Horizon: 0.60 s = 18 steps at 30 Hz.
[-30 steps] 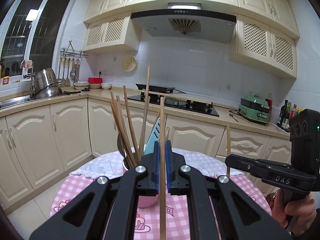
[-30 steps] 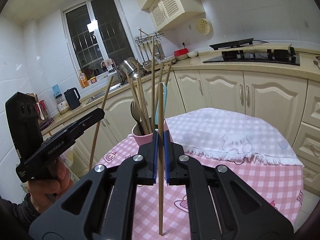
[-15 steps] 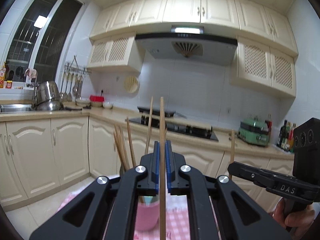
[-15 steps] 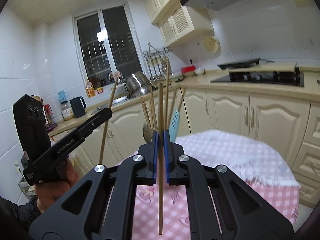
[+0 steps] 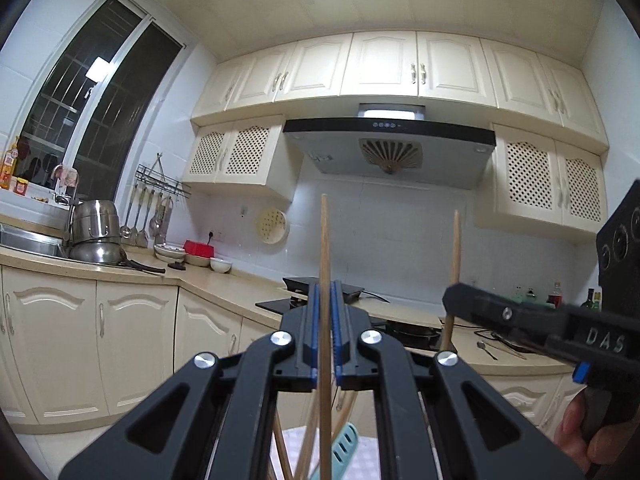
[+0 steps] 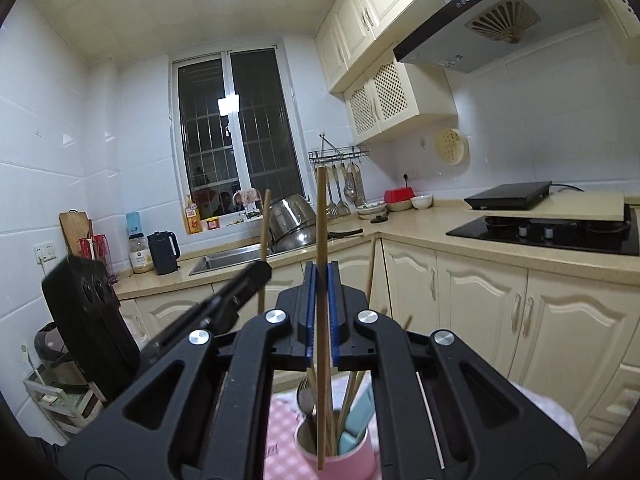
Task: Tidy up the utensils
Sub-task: 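Drop both chopsticks into the pink cup, opening both tools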
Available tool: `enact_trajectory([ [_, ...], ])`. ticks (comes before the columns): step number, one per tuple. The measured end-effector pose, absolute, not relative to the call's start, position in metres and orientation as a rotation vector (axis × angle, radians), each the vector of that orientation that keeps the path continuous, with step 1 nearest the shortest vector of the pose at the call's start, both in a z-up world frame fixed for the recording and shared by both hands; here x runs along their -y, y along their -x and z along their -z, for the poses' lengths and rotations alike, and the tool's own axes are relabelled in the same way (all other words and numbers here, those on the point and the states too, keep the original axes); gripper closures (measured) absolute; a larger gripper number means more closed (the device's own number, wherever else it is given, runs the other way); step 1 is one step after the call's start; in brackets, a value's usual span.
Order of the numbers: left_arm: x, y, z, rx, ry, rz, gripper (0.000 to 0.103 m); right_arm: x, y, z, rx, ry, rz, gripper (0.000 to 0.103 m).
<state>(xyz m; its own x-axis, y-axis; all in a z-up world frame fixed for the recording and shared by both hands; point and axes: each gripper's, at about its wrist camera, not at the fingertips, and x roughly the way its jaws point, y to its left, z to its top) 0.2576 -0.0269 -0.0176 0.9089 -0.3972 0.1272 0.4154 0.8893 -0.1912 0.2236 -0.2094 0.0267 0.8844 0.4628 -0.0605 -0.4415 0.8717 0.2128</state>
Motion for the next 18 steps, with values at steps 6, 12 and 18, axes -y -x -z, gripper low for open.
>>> enact_trajectory([
  [6, 0.033, -0.291, 0.038, 0.054, 0.23, 0.41, 0.098, 0.207, -0.25, -0.012, -0.131, -0.192, -0.484, 0.097],
  [12, 0.036, -0.306, 0.062, 0.022, 0.217, 0.396, 0.098, 0.202, -0.267, 0.013, -0.191, -0.184, -0.494, 0.097],
  [18, 0.033, -0.306, 0.074, -0.006, 0.196, 0.393, 0.089, 0.2, -0.271, 0.025, -0.259, -0.182, -0.492, 0.095],
])
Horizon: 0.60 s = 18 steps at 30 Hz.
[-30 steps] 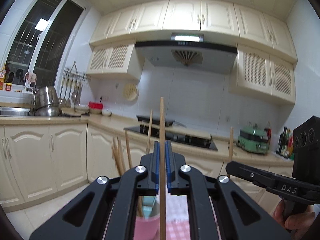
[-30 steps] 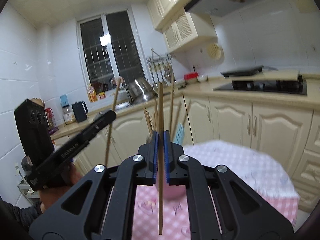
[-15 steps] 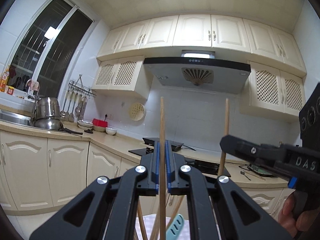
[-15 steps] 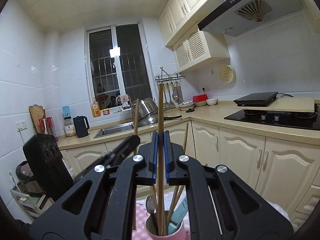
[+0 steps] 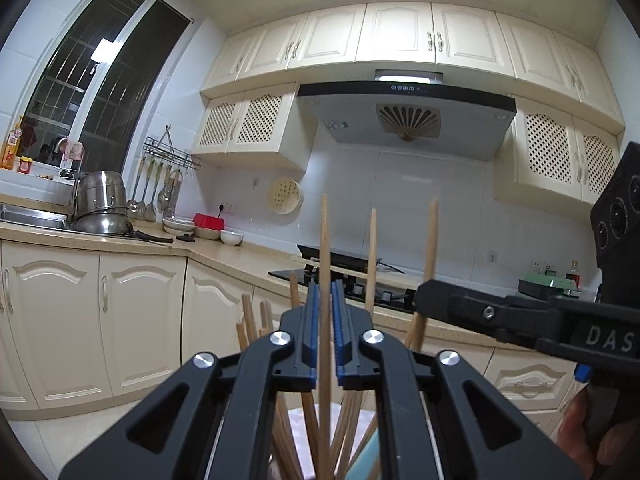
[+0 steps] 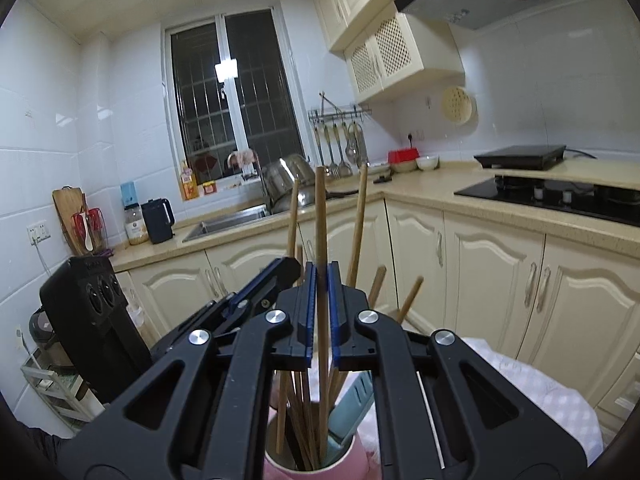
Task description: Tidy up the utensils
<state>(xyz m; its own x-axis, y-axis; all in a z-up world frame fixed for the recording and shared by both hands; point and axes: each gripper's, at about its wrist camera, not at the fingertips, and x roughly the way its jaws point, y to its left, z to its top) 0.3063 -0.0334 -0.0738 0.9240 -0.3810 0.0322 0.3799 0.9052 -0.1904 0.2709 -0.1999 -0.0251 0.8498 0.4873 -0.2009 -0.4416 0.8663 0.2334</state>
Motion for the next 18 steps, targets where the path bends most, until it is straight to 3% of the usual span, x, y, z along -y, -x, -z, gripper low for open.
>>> enact_trajectory([
  [1, 0.031, -0.303, 0.074, -0.007, 0.196, 0.388, 0.066, 0.201, -0.268, 0.026, -0.259, -0.184, -0.484, 0.092],
  [2, 0.029, -0.301, 0.075, -0.005, 0.2, 0.384, 0.044, 0.203, -0.266, 0.025, -0.255, -0.189, -0.474, 0.075],
  [3, 0.024, -0.295, 0.074, 0.001, 0.213, 0.378, 0.039, 0.207, -0.261, 0.025, -0.242, -0.205, -0.466, 0.04],
  [4, 0.021, -0.291, 0.073, 0.002, 0.216, 0.378, 0.035, 0.209, -0.258, 0.024, -0.227, -0.215, -0.457, 0.027],
  [7, 0.013, -0.278, 0.069, -0.012, 0.208, 0.376, 0.017, 0.216, -0.245, 0.022, -0.213, -0.223, -0.428, 0.02],
  [9, 0.008, -0.266, 0.065, -0.016, 0.195, 0.364, 0.01, 0.222, -0.237, 0.022, -0.209, -0.237, -0.404, 0.006],
  [10, 0.007, -0.261, 0.062, -0.021, 0.183, 0.352, 0.005, 0.223, -0.235, 0.022, -0.213, -0.237, -0.398, 0.006],
  [18, -0.001, -0.209, 0.052, -0.096, 0.087, 0.266, 0.004, 0.23, -0.202, 0.026, -0.27, -0.262, -0.344, 0.006],
])
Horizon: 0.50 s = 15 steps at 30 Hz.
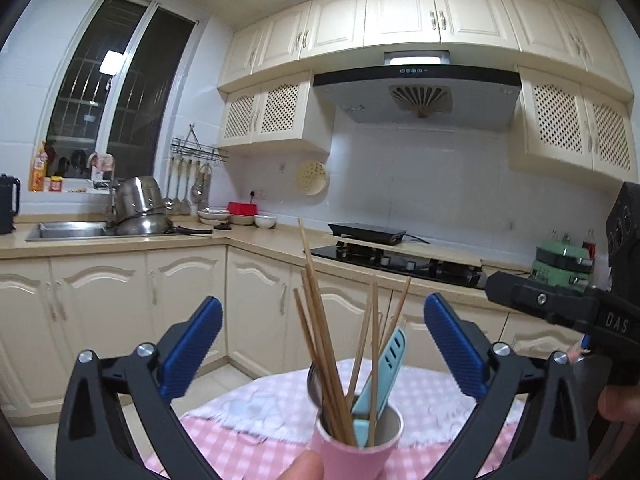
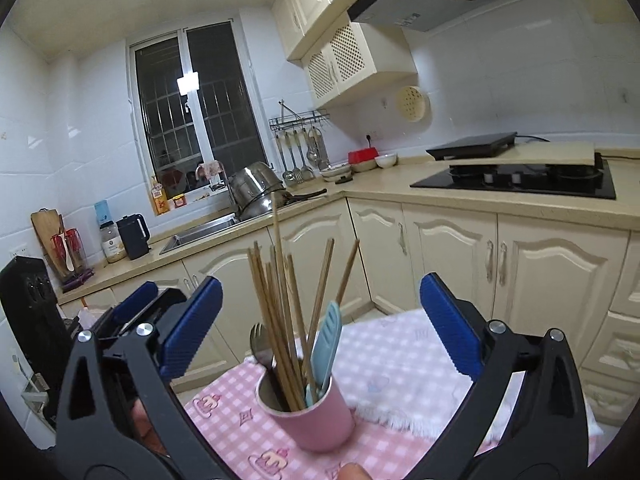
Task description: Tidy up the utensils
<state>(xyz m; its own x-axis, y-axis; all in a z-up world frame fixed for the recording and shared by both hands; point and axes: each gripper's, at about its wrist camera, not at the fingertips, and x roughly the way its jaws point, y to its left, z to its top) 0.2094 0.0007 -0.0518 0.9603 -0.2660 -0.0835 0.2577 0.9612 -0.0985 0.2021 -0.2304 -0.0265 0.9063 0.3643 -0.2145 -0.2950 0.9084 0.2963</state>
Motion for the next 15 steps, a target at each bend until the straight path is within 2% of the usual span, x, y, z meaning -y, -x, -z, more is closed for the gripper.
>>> enact_trajectory([
  [15, -0.016, -0.089, 0.015, -0.168, 0.049, 0.176, 0.004, 0.229, -0.087, 0.007, -0.266, -0.222, -0.228, 0.006],
])
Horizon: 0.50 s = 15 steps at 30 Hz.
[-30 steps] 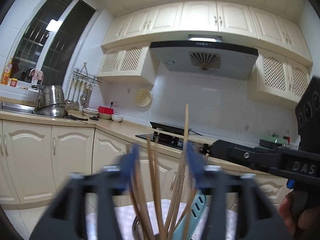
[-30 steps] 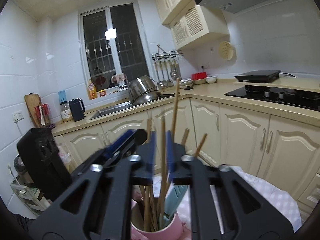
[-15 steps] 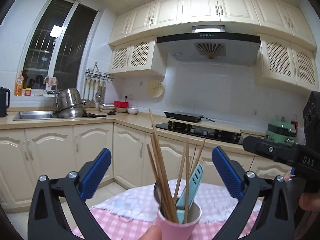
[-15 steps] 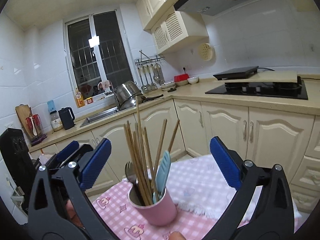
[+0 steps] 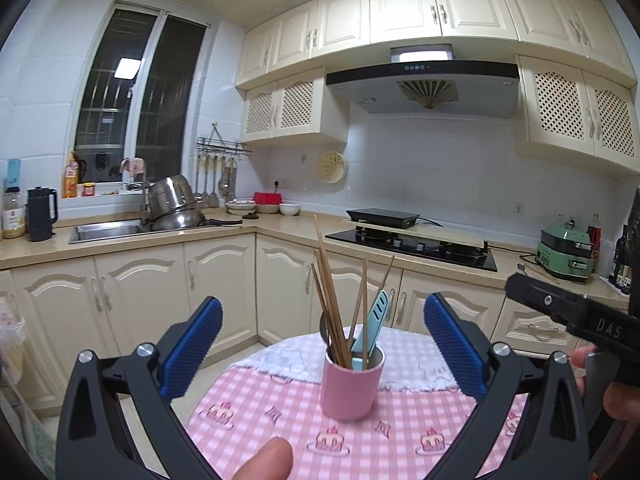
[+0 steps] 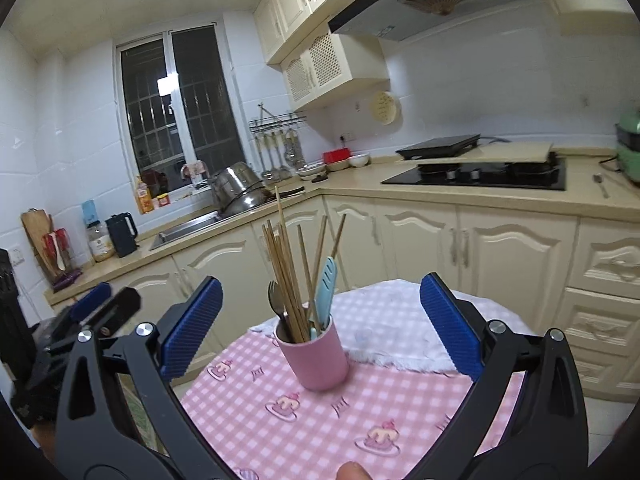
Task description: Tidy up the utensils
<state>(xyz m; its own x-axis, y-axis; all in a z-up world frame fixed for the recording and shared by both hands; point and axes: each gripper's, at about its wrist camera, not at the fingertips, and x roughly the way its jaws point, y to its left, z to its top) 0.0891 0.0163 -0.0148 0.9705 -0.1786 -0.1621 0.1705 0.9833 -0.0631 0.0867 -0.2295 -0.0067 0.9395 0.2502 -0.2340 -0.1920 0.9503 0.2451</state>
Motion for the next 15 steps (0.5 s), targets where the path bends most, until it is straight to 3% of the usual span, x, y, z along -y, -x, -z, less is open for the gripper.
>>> enact_trajectory([
  [15, -0.029, 0.002, -0.017, -0.221, 0.026, 0.063, 0.004, 0.217, 0.003, -0.008, -0.231, -0.14, -0.125, 0.006],
])
